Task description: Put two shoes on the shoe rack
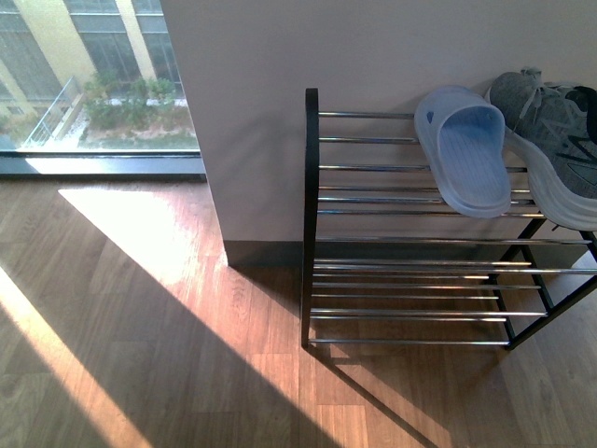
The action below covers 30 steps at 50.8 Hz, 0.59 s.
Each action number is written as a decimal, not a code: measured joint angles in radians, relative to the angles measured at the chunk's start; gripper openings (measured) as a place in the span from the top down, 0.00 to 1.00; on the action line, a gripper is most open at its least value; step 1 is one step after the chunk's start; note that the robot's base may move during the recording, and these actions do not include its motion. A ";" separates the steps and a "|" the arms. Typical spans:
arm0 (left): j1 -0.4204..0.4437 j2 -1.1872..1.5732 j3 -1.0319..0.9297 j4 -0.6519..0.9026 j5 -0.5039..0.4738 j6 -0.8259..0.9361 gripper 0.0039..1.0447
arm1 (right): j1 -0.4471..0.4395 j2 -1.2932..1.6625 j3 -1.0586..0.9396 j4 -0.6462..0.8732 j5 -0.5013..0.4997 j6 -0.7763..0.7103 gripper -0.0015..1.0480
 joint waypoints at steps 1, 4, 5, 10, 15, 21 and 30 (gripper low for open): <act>0.000 0.000 0.000 0.000 0.000 0.000 0.98 | 0.000 -0.002 0.000 -0.002 0.000 0.000 0.98; 0.000 0.000 0.000 0.000 0.000 0.000 0.98 | 0.000 -0.013 0.000 -0.013 0.000 0.000 0.98; 0.000 0.000 0.000 0.000 0.000 0.000 0.98 | 0.000 -0.016 0.000 -0.016 0.000 0.000 0.98; 0.000 0.000 0.000 0.000 0.000 0.000 0.98 | 0.000 -0.130 0.000 -0.164 0.000 0.000 0.98; 0.000 0.000 0.000 0.000 0.000 0.000 0.98 | 0.000 -0.185 0.000 -0.191 0.000 0.000 0.98; 0.000 0.000 0.000 0.000 0.001 0.000 0.98 | 0.000 -0.187 0.000 -0.193 0.000 0.000 0.98; 0.000 0.000 0.000 0.000 0.001 0.000 0.98 | 0.000 -0.188 0.000 -0.193 0.000 -0.001 0.92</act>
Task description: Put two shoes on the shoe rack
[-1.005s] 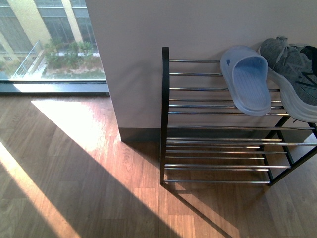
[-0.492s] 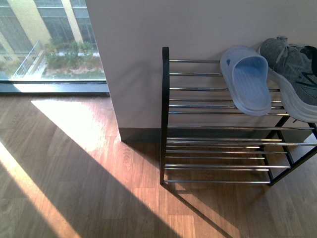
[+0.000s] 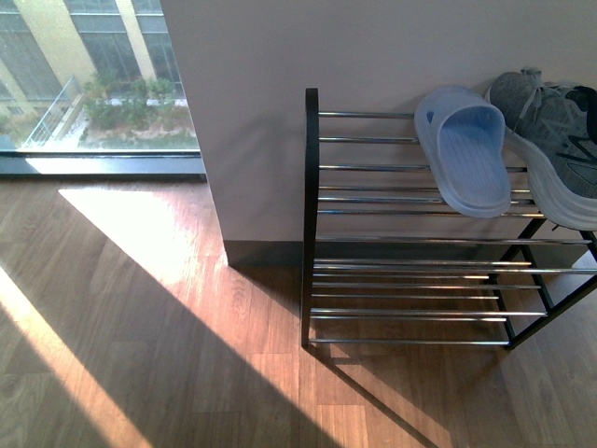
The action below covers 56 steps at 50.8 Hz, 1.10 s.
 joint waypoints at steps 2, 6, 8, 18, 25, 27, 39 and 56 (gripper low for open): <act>0.000 0.000 0.000 0.000 0.000 0.000 0.98 | 0.000 0.000 0.000 0.000 0.000 0.000 0.84; 0.000 0.000 0.000 0.000 0.000 0.000 0.98 | 0.000 0.000 0.000 0.000 0.000 0.000 0.71; 0.000 0.000 0.000 0.000 0.000 0.000 0.98 | 0.000 0.000 0.000 0.000 0.000 0.000 0.65; 0.000 0.000 0.000 0.000 -0.005 0.000 0.98 | 0.000 -0.001 0.000 0.000 -0.005 0.000 0.37; 0.000 0.000 0.000 0.000 -0.002 0.000 0.98 | 0.000 -0.002 0.000 0.000 -0.004 0.000 0.17; 0.000 0.000 0.000 0.000 -0.002 0.000 0.98 | 0.000 -0.001 0.000 0.000 -0.004 0.000 0.09; -0.001 0.004 0.000 0.000 0.005 0.000 0.98 | 0.001 -0.002 0.000 -0.002 0.006 0.000 0.09; 0.018 0.153 0.055 0.079 0.154 -0.293 0.98 | 0.002 -0.003 0.000 -0.002 0.002 0.000 0.09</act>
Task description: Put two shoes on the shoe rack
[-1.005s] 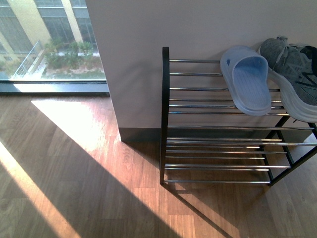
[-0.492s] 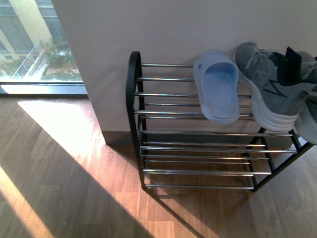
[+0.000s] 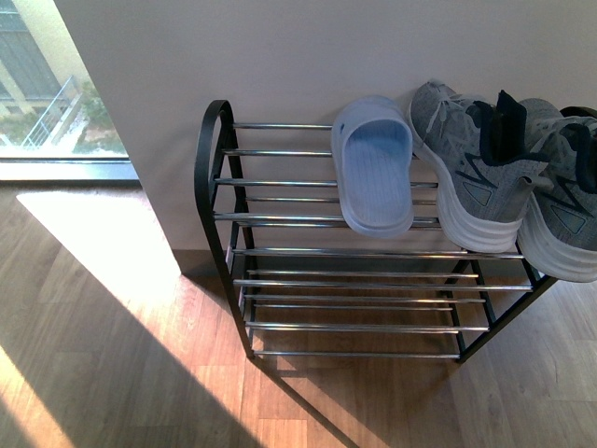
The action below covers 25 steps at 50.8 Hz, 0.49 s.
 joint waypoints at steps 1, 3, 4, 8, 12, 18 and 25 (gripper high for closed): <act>0.002 0.061 0.031 0.038 0.034 -0.073 0.98 | 0.000 0.000 0.000 0.000 -0.003 0.000 0.09; 0.003 0.145 0.075 0.082 0.068 -0.138 0.98 | 0.000 0.000 0.000 0.000 -0.003 0.000 0.09; 0.002 0.212 0.108 0.114 0.099 -0.187 0.98 | 0.000 0.000 0.000 0.000 -0.003 0.000 0.09; -0.023 0.417 0.217 0.179 0.172 -0.271 0.98 | 0.000 0.000 0.000 0.000 -0.002 0.000 0.09; -0.058 0.626 0.347 0.194 0.235 -0.323 0.98 | 0.000 0.000 0.000 0.000 -0.002 0.000 0.09; -0.088 0.861 0.517 0.167 0.217 -0.325 0.98 | 0.000 0.000 0.000 0.000 -0.003 0.000 0.09; -0.107 1.084 0.726 0.102 0.162 -0.188 0.98 | 0.000 0.000 0.000 0.000 -0.002 0.000 0.09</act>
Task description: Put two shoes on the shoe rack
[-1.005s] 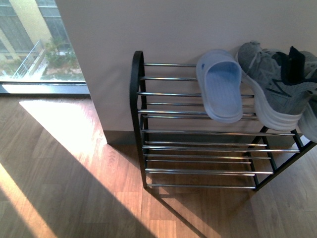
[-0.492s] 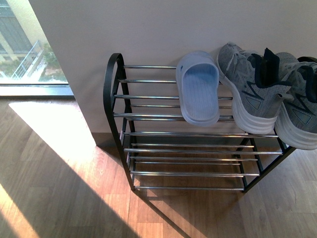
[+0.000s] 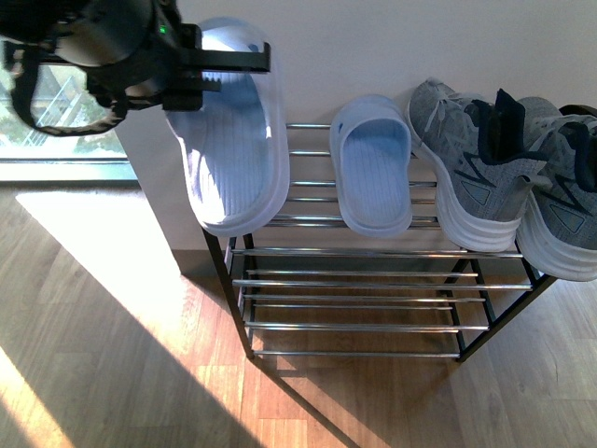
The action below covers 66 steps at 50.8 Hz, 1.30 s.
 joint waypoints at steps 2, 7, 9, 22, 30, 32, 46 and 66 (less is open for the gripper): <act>-0.003 0.046 0.051 -0.015 -0.001 0.041 0.98 | 0.000 0.000 0.000 0.000 0.000 0.000 0.09; -0.009 0.126 0.143 -0.040 0.001 0.111 0.98 | 0.000 0.000 0.000 0.000 0.000 0.000 0.09; -0.013 0.154 0.177 -0.047 -0.005 0.139 0.98 | 0.000 0.000 0.000 0.000 0.000 0.000 0.09; -0.023 0.323 0.361 -0.082 -0.024 0.296 0.98 | 0.000 0.000 0.000 0.000 0.000 0.000 0.09; -0.019 0.442 0.477 -0.109 -0.039 0.349 0.98 | 0.000 0.000 0.000 0.000 0.000 0.000 0.09; -0.017 0.463 0.501 -0.120 -0.037 0.352 0.98 | 0.000 0.000 0.000 0.000 0.000 0.000 0.09; -0.011 0.574 0.618 -0.160 -0.029 0.369 0.98 | 0.000 0.000 0.000 0.000 0.000 0.000 0.09; -0.016 0.565 0.630 -0.149 0.051 0.239 0.46 | 0.000 0.000 0.000 0.000 0.000 0.000 0.09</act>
